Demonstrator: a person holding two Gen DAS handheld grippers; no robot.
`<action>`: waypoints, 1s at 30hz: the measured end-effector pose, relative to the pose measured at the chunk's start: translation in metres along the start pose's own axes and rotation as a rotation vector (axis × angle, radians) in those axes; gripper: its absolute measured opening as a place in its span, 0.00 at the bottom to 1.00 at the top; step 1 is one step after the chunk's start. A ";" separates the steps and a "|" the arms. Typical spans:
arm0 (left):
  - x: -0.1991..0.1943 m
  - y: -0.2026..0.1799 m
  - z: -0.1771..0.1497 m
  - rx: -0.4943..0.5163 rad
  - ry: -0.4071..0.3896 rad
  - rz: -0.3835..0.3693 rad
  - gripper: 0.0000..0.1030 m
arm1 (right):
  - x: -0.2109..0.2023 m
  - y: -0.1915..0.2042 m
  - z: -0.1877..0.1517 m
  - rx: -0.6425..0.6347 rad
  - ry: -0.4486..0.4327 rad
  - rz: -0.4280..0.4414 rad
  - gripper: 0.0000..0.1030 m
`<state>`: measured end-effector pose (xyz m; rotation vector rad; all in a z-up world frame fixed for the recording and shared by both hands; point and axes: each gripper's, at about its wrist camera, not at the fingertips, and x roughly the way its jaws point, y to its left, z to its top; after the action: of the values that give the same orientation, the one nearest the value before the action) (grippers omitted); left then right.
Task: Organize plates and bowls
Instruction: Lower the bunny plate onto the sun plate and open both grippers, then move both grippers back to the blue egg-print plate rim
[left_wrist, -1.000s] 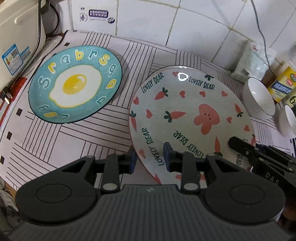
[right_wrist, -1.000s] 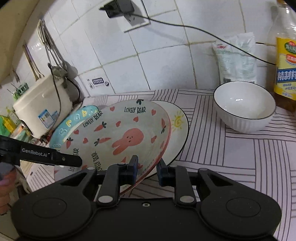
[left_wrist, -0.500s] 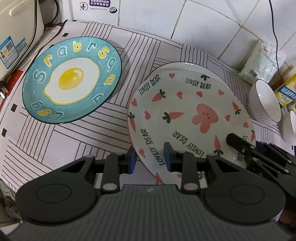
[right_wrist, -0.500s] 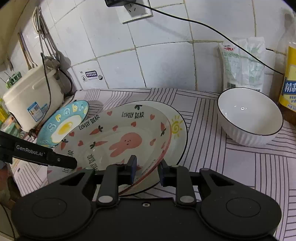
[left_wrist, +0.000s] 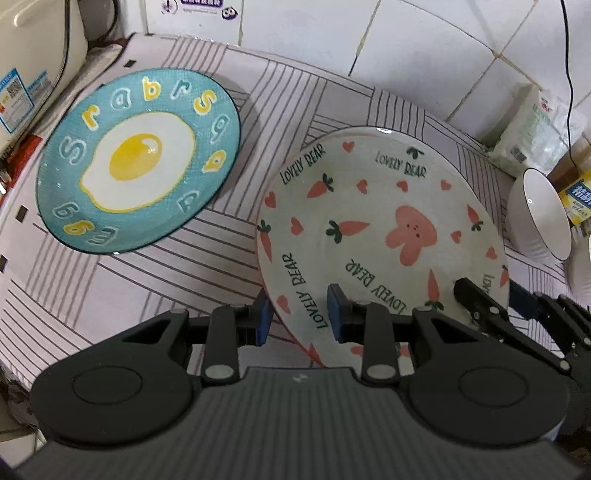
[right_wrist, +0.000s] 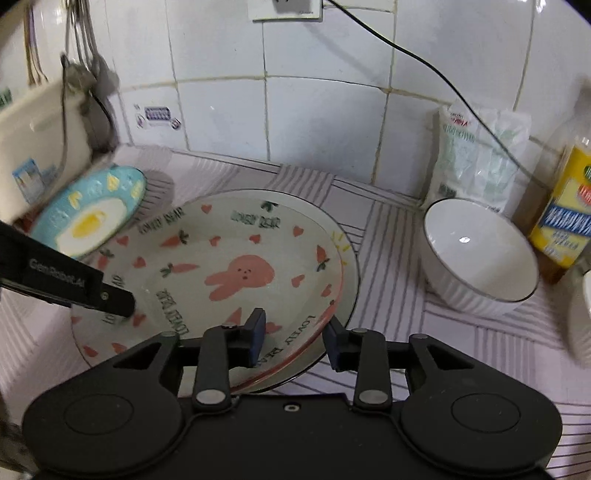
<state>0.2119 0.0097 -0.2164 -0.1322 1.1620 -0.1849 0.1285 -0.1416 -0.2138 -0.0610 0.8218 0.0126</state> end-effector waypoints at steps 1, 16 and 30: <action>0.002 -0.001 -0.001 0.002 0.001 -0.002 0.28 | 0.001 0.003 0.001 -0.024 0.008 -0.029 0.39; -0.003 -0.015 -0.008 0.047 -0.001 0.009 0.27 | 0.002 0.004 -0.007 -0.063 -0.041 -0.116 0.39; -0.097 -0.008 -0.042 0.211 -0.085 -0.031 0.30 | -0.086 -0.016 -0.007 0.116 -0.078 0.048 0.42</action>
<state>0.1354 0.0219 -0.1446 0.0280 1.0498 -0.3256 0.0653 -0.1574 -0.1543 0.0681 0.7445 0.0127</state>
